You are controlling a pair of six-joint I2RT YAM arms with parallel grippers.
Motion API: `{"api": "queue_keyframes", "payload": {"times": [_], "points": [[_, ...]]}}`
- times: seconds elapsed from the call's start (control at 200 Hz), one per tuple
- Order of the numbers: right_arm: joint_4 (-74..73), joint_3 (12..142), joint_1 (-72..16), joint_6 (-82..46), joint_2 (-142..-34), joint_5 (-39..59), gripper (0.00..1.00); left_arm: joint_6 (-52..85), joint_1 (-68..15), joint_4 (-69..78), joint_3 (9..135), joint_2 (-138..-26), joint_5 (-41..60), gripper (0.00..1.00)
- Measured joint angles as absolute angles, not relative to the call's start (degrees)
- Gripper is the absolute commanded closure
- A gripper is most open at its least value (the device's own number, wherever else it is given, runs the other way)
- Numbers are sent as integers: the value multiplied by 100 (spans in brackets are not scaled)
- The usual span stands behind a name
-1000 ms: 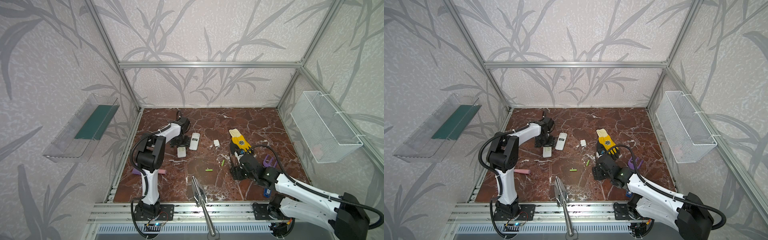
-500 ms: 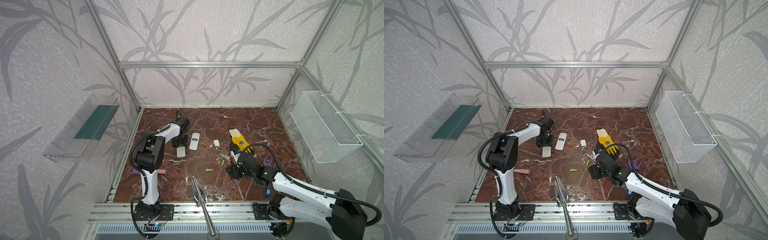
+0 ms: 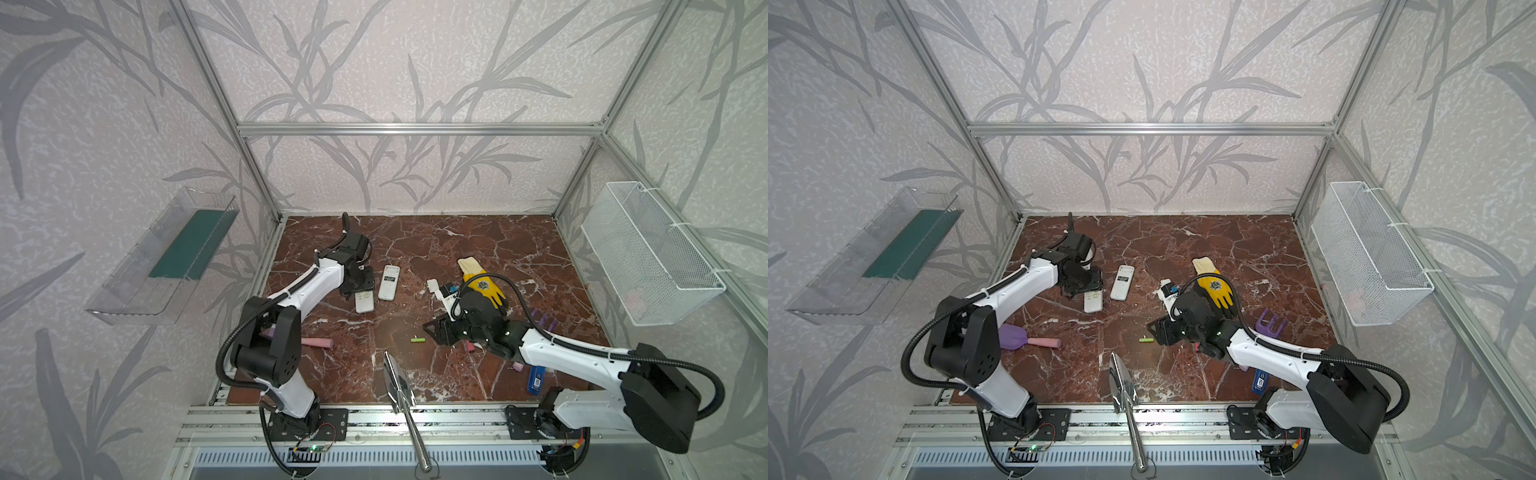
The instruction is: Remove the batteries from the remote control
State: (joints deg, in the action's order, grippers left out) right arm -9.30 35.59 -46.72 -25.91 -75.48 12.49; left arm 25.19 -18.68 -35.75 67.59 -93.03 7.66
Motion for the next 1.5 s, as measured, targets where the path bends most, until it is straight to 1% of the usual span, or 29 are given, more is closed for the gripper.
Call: {"api": "queue_keyframes", "payload": {"times": [0.275, 0.5, 0.705, 0.8, 0.995, 1.24, 1.3, 1.345, 1.385, 1.465, 1.5], "points": [[-1916, 3983, -4744, -2967, -8302, 1717, 44, 3155, -2891, -2226, 5631, -8534, 1288, 67], [-2248, 4040, -4759, -3177, -8569, 1695, 49, 3642, -3218, -1304, 5424, -8256, 1455, 68], [-2287, 4045, -4759, -3253, -8628, 1588, 58, 3879, -3352, -805, 5424, -8180, 1494, 68], [-2294, 4053, -4759, -3260, -8628, 1520, 61, 3929, -3420, -694, 5424, -8180, 1496, 69], [-2220, 4119, -4757, -3242, -8628, 1310, 70, 3966, -3489, -617, 5424, -8180, 1461, 69], [-2043, 4145, -4742, -3277, -8635, 1052, 85, 3922, -3553, -624, 5424, -8141, 1293, 68], [-2014, 4171, -4737, -3267, -8635, 1037, 93, 3911, -3555, -628, 5424, -8121, 1264, 67], [-1973, 4204, -4737, -3232, -8639, 1031, 97, 3907, -3557, -635, 5424, -8108, 1243, 64], [-1940, 4233, -4737, -3199, -8654, 1020, 100, 3903, -3557, -637, 5426, -8103, 1225, 54], [-1911, 4239, -4737, -3063, -8663, 996, 100, 3872, -3562, -666, 5428, -8101, 1210, 26], [-1898, 4237, -4746, -2917, -8665, 976, 100, 3883, -3568, -709, 5430, -8101, 1203, 6]]}}
